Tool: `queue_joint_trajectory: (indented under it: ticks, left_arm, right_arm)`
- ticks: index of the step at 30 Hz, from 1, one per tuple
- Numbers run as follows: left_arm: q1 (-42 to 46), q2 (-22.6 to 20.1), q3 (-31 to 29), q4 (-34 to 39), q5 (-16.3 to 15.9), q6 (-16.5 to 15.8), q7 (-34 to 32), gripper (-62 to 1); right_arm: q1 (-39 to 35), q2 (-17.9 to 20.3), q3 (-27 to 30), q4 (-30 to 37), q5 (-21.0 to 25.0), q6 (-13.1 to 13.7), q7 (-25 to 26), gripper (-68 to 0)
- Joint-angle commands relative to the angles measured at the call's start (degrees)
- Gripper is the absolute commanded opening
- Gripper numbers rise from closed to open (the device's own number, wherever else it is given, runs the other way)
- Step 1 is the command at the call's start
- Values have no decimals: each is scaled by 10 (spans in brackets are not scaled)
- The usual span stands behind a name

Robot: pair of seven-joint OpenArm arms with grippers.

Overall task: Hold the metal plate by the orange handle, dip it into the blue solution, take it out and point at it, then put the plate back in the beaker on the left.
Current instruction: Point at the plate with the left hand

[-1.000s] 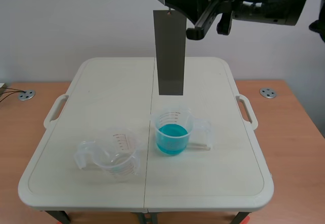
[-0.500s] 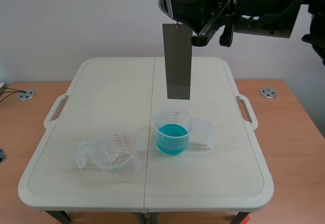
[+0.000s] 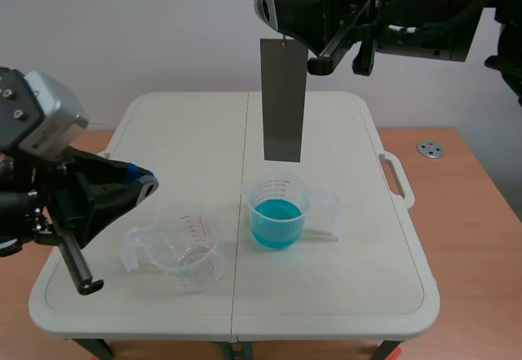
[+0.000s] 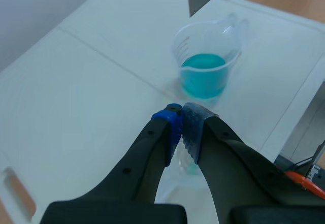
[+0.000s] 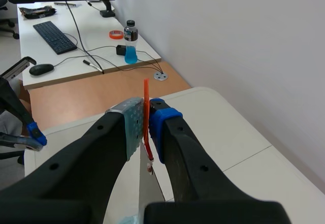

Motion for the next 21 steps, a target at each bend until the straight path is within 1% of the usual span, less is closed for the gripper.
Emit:
queue_joint_trajectory:
  ticks: [1,5,8,10,14,18,21]
  left_arm:
    - [-16,16,4,3,2,-1,3,-593]
    - [-56,42,39,1,7,-1,20,-593]
    - [-84,59,66,-10,20,0,26,-593]
    - [-104,71,87,-23,31,0,35,-593]
    - [-148,94,126,-64,33,4,45,-593]
    - [-187,114,151,-97,35,4,45,-593]
    - [-210,130,165,-115,58,8,45,-593]
  right_arm:
    - [13,2,1,7,11,0,7,-662]
    - [13,2,1,7,11,0,6,-662]
    - [13,2,1,7,11,0,6,-662]
    - [13,2,1,7,11,0,7,-662]
    - [13,2,1,7,11,0,6,-662]
    - [13,2,1,7,11,0,6,-662]
    - [13,2,1,7,11,0,7,-662]
